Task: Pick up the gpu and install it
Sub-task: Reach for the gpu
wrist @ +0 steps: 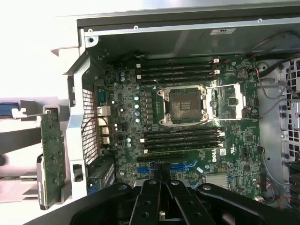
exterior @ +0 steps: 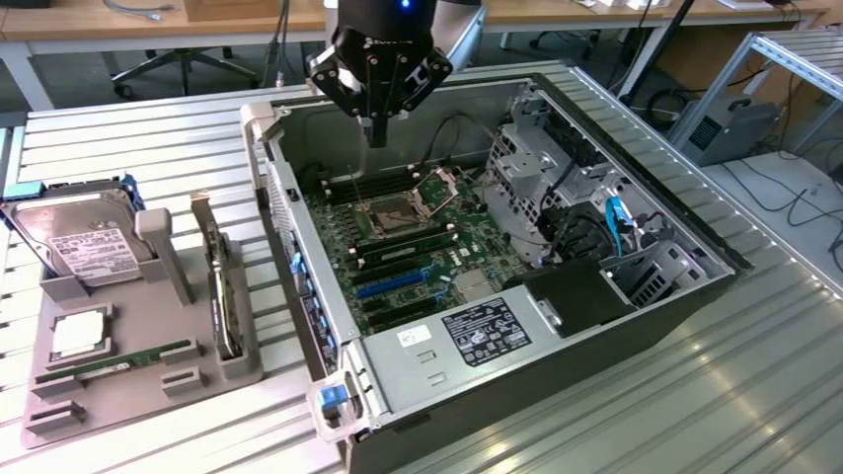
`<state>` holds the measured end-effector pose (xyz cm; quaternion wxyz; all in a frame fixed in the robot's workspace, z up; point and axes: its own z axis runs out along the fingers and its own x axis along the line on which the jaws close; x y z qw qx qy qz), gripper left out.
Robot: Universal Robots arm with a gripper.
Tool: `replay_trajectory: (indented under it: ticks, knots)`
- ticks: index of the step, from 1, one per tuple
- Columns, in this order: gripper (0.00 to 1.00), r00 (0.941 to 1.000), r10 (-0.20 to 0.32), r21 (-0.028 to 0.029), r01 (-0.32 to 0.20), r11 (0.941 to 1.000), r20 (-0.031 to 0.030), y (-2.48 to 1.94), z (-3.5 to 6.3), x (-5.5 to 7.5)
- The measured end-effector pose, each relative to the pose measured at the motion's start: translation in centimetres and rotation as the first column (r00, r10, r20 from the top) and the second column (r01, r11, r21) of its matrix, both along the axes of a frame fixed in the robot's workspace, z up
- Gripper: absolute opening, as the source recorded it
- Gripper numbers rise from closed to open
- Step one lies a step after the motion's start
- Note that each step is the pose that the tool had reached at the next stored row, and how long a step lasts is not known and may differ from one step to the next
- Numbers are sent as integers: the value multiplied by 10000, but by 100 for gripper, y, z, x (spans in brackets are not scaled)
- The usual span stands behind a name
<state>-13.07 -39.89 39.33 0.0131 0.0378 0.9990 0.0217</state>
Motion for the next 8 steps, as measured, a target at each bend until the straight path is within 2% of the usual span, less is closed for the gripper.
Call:
replay_trajectory:
  ticks: [8]
  knots:
    - [11, 10000, -1, 0, 1, 10000, 0, 0, 0, -15]
